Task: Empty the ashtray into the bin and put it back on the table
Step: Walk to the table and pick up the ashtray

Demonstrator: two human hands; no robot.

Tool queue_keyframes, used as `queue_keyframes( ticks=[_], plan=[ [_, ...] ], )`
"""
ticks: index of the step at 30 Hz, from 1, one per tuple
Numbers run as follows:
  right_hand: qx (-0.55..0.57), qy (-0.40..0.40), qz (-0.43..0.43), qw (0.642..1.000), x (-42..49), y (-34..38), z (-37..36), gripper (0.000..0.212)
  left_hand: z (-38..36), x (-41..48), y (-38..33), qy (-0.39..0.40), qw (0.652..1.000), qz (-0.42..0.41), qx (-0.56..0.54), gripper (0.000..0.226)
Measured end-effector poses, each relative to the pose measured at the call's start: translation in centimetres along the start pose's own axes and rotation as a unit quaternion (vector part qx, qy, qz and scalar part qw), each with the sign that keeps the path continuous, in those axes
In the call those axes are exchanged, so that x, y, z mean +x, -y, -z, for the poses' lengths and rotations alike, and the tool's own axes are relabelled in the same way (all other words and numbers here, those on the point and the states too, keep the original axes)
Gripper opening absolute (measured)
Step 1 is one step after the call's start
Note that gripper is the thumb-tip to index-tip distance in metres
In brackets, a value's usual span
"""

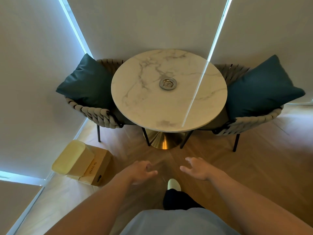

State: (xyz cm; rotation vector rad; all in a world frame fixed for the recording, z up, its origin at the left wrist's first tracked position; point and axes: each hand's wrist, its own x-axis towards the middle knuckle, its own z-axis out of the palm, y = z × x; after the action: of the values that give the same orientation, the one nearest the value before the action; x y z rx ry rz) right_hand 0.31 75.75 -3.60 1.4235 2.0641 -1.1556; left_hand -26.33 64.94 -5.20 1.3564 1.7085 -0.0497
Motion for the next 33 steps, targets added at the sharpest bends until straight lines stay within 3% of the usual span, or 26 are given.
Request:
queue_keyframes(
  ticks=[14, 19, 33],
  plan=[
    [-0.064, 0.01, 0.028, 0.997, 8.2, -1.8, 11.7, 0.079, 6.6, 9.0, -7.4, -0.038, 0.999, 0.032, -0.007, 0.074],
    [-0.064, 0.014, 0.052, 0.996, 10.3, -1.6, 14.5, 0.076, 9.0, 10.8, -8.1, -0.048, 0.998, 0.03, -0.021, 0.08],
    [-0.08, 0.002, 0.023, 0.997, 18.3, 2.0, 21.0, 0.08, 18.6, 19.2, -6.8, -0.029, 0.999, 0.026, -0.007, 0.072]
  ],
)
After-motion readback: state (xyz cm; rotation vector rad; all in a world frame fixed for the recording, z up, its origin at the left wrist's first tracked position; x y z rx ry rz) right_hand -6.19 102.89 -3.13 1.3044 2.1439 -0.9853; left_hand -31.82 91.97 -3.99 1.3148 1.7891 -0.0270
